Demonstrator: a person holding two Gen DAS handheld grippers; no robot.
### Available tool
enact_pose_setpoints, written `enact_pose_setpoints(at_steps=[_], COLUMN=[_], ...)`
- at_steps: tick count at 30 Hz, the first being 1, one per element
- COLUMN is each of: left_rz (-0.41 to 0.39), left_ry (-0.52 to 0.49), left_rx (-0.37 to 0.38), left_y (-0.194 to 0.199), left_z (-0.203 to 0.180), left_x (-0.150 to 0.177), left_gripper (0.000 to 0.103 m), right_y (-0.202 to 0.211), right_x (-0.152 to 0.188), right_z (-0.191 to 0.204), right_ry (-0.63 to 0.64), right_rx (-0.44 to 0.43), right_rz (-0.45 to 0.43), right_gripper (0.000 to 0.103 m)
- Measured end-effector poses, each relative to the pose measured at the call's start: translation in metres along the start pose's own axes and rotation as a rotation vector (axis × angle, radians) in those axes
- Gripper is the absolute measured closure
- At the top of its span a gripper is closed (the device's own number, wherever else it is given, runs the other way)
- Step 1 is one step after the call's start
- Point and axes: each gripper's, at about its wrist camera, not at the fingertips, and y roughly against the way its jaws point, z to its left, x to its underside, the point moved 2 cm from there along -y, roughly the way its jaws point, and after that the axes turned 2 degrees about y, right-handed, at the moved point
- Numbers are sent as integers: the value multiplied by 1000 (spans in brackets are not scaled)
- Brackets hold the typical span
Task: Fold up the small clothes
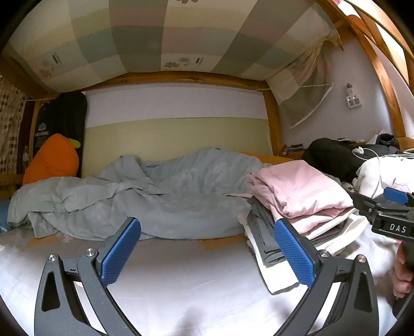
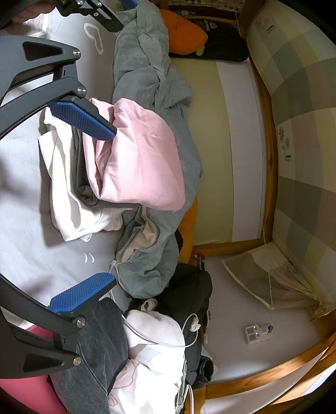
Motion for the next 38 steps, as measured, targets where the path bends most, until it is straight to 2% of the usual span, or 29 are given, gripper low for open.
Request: enact_pose_setpoints(at_steps=[14,24,32,38], left_rz=[10,1,39,38], left_ry=[0,-38,-21,-33], left_rx=[4,13,9,9], left_y=[-1,2,-6,-6], left_z=[4,-2,0,-3], left_x=[1,1,3,4], left_gripper=[1,1,1,1], right_y=[2,2,2,2], right_x=[-1,-1,-1,-1], right_z=[2,2,2,2], right_ry=[18,19,18,17], right_rx=[-1,-2,-1,-2], right_rz=[-1,1,1,2], right_gripper=[0,0,0,0])
